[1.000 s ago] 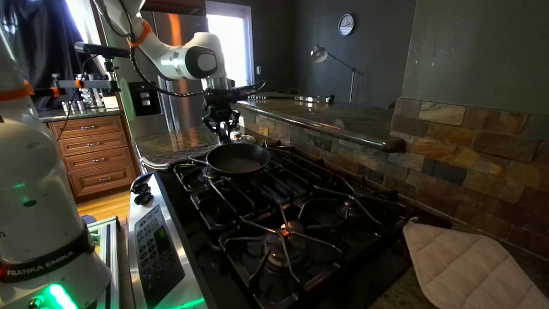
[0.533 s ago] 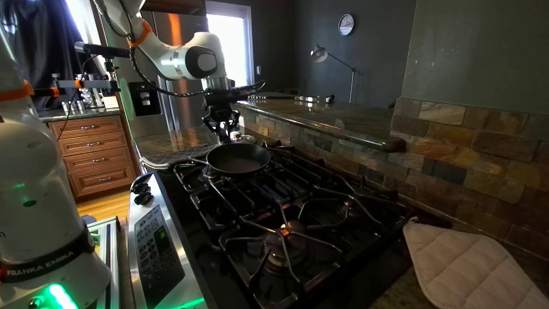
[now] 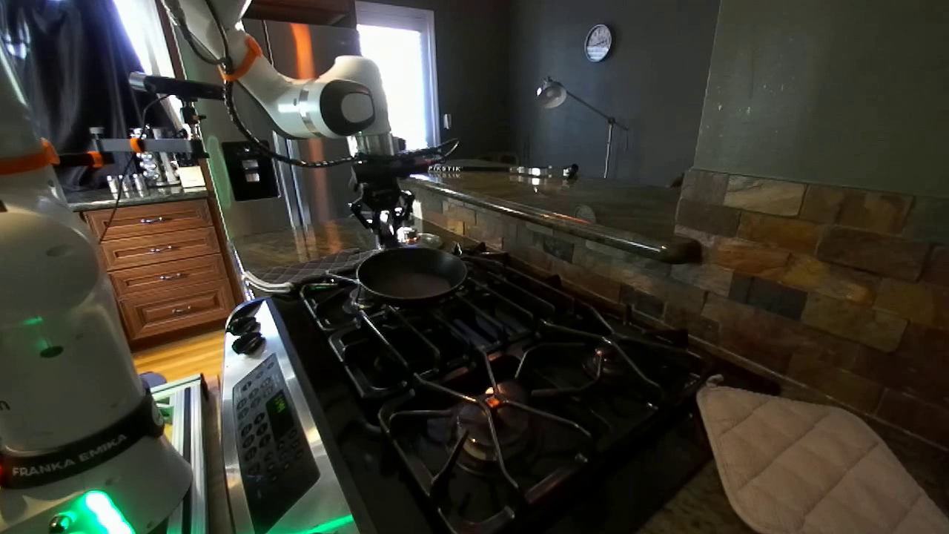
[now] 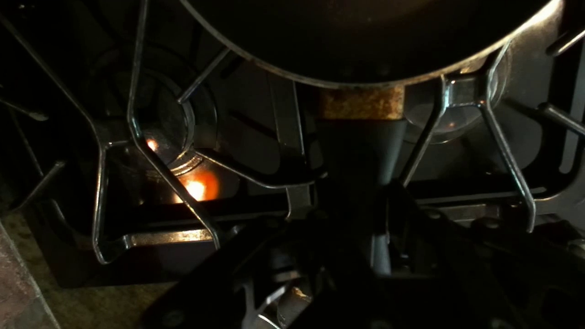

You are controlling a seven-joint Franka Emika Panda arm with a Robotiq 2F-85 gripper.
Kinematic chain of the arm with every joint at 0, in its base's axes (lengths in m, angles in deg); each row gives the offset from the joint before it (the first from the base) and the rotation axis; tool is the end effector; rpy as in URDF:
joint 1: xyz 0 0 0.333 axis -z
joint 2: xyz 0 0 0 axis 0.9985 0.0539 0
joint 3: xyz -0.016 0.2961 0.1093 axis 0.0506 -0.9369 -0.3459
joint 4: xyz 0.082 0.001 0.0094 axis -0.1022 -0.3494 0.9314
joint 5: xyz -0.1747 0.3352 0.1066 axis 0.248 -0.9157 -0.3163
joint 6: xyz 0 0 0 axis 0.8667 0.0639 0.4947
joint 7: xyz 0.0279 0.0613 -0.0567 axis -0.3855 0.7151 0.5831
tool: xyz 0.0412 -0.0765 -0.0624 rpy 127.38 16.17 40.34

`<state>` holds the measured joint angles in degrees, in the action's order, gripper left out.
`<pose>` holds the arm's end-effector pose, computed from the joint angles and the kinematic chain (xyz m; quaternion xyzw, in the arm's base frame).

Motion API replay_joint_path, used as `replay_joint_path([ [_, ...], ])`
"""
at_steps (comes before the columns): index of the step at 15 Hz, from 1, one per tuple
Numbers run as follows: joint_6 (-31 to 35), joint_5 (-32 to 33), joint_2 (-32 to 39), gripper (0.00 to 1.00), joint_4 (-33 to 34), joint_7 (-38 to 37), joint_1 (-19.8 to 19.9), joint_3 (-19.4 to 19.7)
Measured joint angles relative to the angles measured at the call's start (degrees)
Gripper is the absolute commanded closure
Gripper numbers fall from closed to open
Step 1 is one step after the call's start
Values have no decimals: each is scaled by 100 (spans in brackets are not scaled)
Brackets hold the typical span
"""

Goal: Move the pan to the bottom left stove plate

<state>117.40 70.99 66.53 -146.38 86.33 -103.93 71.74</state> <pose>0.4455 0.2402 0.3631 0.7460 0.6633 0.0521 0.0267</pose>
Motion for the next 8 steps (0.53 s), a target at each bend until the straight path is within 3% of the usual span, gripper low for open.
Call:
replay_joint_path([
  [8,-12,-2,0,92,-9,-594,-8,-257],
])
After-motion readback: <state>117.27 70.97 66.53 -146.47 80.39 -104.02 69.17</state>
